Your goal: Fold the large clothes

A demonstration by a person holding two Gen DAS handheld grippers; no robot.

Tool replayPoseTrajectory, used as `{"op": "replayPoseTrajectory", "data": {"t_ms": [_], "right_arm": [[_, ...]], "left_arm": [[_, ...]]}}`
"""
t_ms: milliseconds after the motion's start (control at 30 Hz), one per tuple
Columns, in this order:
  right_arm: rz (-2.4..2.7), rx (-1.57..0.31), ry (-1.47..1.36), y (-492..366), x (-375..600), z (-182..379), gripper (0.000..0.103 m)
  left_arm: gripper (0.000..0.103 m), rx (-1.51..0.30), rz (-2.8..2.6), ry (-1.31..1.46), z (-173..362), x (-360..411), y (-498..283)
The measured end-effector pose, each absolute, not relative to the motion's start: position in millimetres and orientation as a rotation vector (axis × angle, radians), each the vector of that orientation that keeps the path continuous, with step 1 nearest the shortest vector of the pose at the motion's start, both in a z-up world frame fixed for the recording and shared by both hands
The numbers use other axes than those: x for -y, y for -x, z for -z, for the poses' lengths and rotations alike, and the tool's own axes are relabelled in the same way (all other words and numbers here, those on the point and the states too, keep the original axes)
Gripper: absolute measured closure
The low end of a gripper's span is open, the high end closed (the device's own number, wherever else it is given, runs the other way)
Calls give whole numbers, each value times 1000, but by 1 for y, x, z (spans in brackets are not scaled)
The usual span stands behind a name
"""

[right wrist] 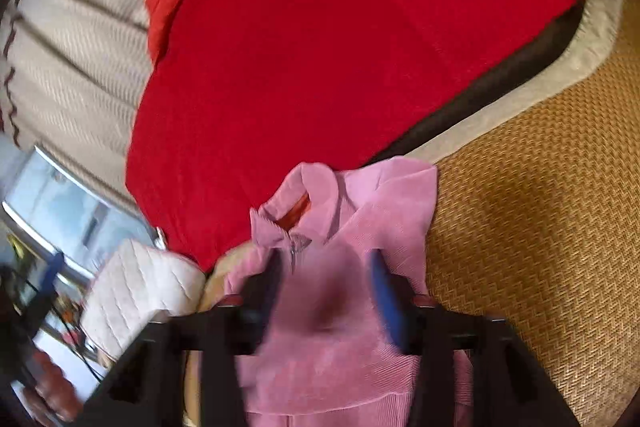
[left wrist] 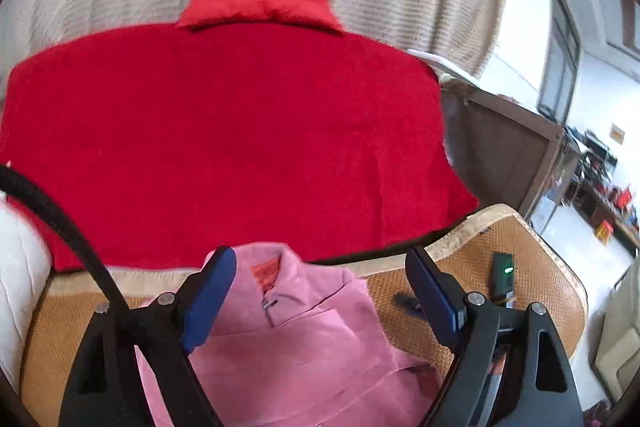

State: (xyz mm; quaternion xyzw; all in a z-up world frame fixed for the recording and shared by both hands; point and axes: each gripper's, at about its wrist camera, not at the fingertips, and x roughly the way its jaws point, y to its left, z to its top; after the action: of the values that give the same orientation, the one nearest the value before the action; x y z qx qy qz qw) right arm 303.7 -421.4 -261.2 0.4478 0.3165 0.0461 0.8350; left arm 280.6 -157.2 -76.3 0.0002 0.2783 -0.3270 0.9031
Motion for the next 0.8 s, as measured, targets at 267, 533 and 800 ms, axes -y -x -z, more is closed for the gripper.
{"op": "replayPoseTrajectory", "data": {"t_ms": [267, 533, 800], "right_arm": [[-181, -709, -829, -310, 387, 256, 38], [-181, -862, -543, -334, 317, 276, 63], [-151, -833, -492, -343, 311, 272, 62]], "left_arm": [[16, -819, 256, 99, 192, 56, -341], [16, -922, 126, -91, 278, 59, -341], [16, -859, 156, -200, 291, 72, -330]]}}
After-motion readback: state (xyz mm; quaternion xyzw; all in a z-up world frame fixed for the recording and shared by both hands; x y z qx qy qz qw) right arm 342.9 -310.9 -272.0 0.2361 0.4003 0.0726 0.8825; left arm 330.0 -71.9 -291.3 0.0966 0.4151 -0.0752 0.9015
